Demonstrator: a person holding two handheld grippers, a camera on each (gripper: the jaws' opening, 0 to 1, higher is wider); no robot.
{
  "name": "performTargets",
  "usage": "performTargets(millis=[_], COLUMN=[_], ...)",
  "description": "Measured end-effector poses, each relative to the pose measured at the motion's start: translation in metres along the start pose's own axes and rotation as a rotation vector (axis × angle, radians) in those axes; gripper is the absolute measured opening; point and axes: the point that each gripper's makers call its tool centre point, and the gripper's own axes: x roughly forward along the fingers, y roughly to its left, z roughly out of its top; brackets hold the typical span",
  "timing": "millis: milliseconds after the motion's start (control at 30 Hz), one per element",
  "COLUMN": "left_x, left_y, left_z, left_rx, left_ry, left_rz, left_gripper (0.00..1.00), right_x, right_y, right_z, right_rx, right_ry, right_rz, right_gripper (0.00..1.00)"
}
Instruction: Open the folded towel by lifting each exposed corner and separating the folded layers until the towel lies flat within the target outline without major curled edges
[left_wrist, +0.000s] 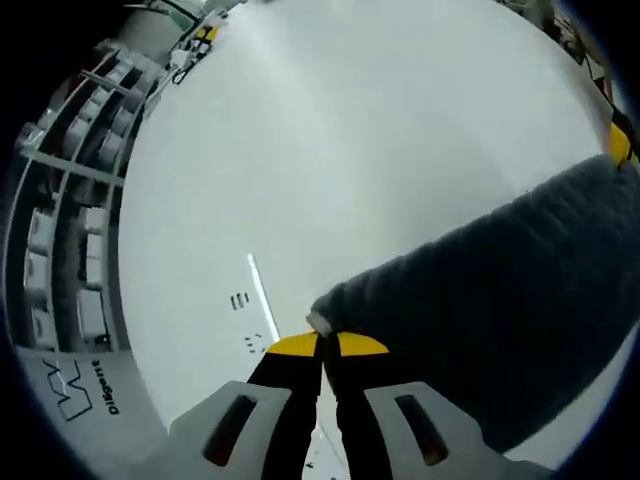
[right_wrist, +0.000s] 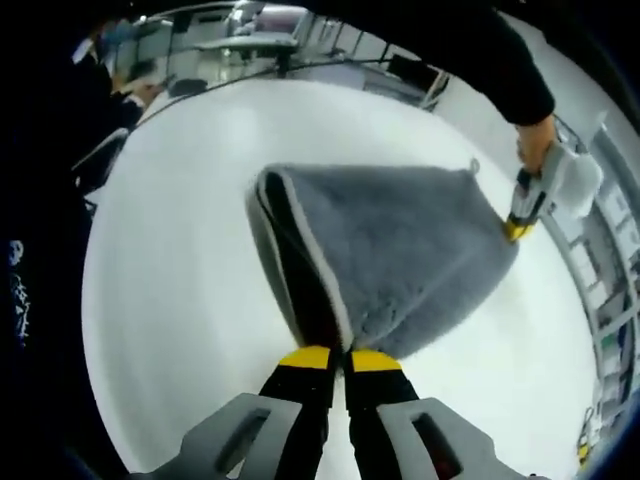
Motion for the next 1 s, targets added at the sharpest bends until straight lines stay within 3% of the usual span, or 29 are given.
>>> performTargets(millis=[233,533,800,1000], left_x=[0.004,0.008,0.007,0.009], left_y=[0.006,0.006,0.010,0.008], left_z=[-0.014,-0.017,-0.034,-0.033], left_rx=[0.024,0.082,0.114,0.044], left_ry=[0.010,0.038,0.064,0.042], left_rz=[0.004,0.033,0.060,0.085], left_gripper=[0.02,0.02,0.02,0.03], right_x=[0.002,0.009,0.016,0.016], right_y=[-0.004,-0.006,-0.011,-0.011], right_z=[0.002,0.008,0.014,0.013], right_rx=[0.015,0.001,-0.008,0.017], right_ry=[-0.017,-0.039,-0.041,-0.047], right_rz=[0.007,0.002,-0.027,-0.022], right_gripper=[0.00,0.00,0.00,0.00])
